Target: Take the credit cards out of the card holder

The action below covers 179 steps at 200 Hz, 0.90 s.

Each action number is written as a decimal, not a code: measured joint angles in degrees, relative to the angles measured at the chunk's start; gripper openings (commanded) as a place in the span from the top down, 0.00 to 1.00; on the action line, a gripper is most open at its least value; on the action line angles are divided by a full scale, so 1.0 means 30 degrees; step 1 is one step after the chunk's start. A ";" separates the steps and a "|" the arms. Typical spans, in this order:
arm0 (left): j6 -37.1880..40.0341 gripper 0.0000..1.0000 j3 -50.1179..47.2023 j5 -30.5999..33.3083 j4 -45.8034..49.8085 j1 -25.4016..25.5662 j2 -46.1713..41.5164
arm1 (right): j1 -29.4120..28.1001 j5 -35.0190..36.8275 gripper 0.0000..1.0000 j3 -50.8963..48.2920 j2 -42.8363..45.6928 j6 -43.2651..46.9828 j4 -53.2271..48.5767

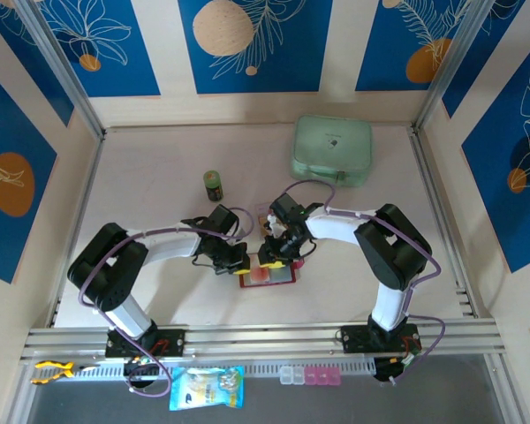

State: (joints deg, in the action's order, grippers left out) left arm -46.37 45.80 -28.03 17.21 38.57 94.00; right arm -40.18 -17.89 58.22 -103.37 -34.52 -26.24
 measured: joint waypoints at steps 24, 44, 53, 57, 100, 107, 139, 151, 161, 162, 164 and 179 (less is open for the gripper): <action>0.0000 1.00 0.0000 0.0000 0.0000 0.0000 0.0000 | -0.0117 0.0095 0.68 0.0182 -0.0015 0.0131 -0.0131; 0.0000 1.00 0.0000 0.0000 0.0000 0.0000 0.0000 | -0.0007 -0.0488 0.70 -0.0029 -0.0029 0.0102 0.0328; 0.0000 1.00 0.0000 0.0000 0.0000 0.0000 0.0000 | 0.0073 -0.0772 0.71 -0.0233 -0.0029 0.0022 0.0619; 0.0000 1.00 0.0000 0.0000 0.0000 0.0000 0.0000 | 0.0109 -0.0911 0.71 -0.0335 -0.0029 -0.0029 0.0750; 0.0000 1.00 0.0000 0.0000 0.0000 0.0000 0.0000 | 0.0415 -0.1807 0.76 -0.1027 0.0036 -0.0357 0.1734; 0.0000 1.00 0.0000 0.0000 0.0000 0.0000 0.0000 | 0.0444 -0.1916 0.76 -0.1137 0.0073 -0.0386 0.1894; 0.0000 1.00 0.0000 0.0000 0.0000 0.0000 0.0000 | 0.0546 -0.2404 0.82 -0.1464 0.0175 -0.0641 0.2251; 0.0000 1.00 0.0000 0.0000 -0.0007 0.0000 0.0000 | 0.0590 -0.2477 0.83 -0.1501 0.0175 -0.0678 0.2339; 0.0000 1.00 0.0000 0.0000 0.0000 0.0000 0.0000 | 0.0605 -0.2543 0.85 -0.1545 0.0182 -0.0670 0.2404; 0.0000 1.00 0.0000 0.0000 0.0000 0.0000 0.0000 | 0.0605 -0.2550 0.85 -0.1545 0.0182 -0.0670 0.2412; 0.0000 1.00 0.0000 0.0000 0.0000 0.0000 0.0000 | 0.0612 -0.2550 0.85 -0.1559 0.0182 -0.0685 0.2412; 0.0000 1.00 0.0000 0.0000 0.0000 0.0000 0.0000 | 0.0656 -0.2557 0.86 -0.1588 0.0248 -0.0670 0.2448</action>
State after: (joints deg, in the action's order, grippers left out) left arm -46.37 45.80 -28.03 17.21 38.57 94.00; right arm -38.22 -25.56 53.45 -102.63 -36.53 -18.90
